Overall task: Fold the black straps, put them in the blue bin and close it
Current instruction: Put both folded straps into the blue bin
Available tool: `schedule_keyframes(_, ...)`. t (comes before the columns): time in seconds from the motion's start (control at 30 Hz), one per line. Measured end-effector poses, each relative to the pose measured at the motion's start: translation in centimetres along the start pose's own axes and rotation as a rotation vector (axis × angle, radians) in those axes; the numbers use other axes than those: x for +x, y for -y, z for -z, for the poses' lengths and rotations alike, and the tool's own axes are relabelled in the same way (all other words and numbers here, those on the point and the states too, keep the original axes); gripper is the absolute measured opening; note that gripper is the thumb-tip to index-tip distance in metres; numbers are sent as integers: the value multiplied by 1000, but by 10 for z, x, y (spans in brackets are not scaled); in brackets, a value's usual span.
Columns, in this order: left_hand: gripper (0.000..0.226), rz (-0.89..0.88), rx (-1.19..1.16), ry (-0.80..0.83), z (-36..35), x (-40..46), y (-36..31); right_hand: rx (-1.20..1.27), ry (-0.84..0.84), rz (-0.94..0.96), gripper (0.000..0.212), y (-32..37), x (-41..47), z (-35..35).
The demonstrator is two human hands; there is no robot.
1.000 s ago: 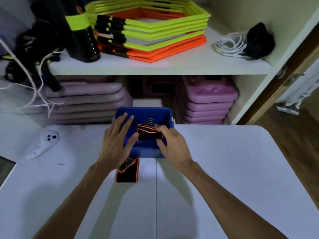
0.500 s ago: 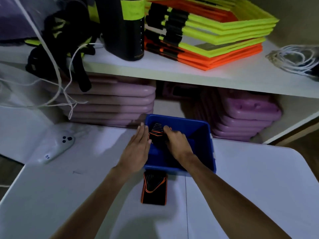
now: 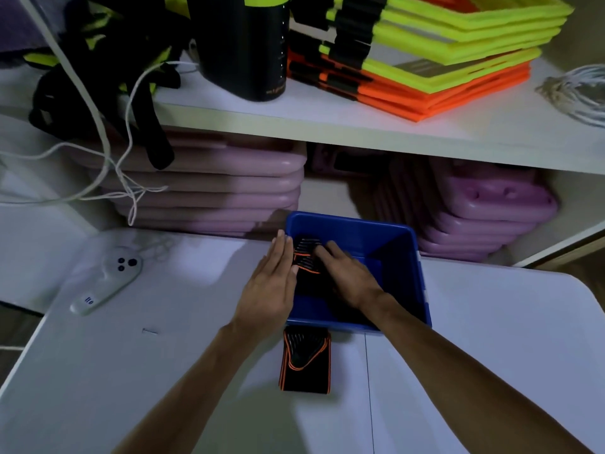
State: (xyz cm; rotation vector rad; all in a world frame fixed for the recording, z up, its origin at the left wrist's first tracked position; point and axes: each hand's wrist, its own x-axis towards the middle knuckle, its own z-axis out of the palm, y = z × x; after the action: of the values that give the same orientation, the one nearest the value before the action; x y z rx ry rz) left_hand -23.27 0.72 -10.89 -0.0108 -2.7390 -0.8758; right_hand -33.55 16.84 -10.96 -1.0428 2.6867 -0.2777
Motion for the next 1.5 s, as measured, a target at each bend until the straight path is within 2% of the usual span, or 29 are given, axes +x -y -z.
schedule_keyframes(0.13, 54, 8, 2, -26, -1, -1, 0, -63, 50, 5, 52, 4, 1, 0)
schedule_keyframes(0.27, 56, 8, 25, -31, -1, -1, 0, -188, 179, 37, 70, 6, -4, 3)
schedule_keyframes(0.43, 59, 25, 8, -28, -2, -1, 0, -344, 163, 176, 46, 11, 9, 2)
schedule_keyframes(0.57, 58, 16, 7, -21, -1, -1, -1, -291, 176, 90, 30, 7, 14, -3)
schedule_keyframes(0.7, 59, 20, 8, -12, 1, -1, -3, -153, 186, 22, 38, 6, 9, -2)
schedule_keyframes(0.83, 60, 14, 13, 8, 3, -2, -5, 71, 165, -150, 40, 8, -14, 11)
schedule_keyframes(0.93, 62, 55, -44, 43, 5, -2, -6, 243, 64, -224, 30, 13, -38, 23)
schedule_keyframes(1.03, 65, 53, -47, 37, 9, -3, -8, 257, -197, -233, 29, 25, -69, 31)
schedule_keyframes(1.17, 64, 25, -27, 47, 13, -12, -11, 227, -584, -101, 32, 57, -121, 21)
schedule_keyframes(1.23, 63, -12, 12, 78, 12, -17, -9, 236, -606, -11, 31, 71, -143, -2)
schedule_keyframes(1.3, 63, -60, 80, 110, 10, -20, -7, 243, -436, 21, 48, 83, -158, -26)
schedule_keyframes(1.4, 65, -42, 89, 134, 10, -20, -9, 143, -162, -19, 97, 87, -159, -60)
schedule_keyframes(1.5, 66, -55, 110, 146, 11, -20, -10, 19, -108, -20, 118, 85, -146, -81)
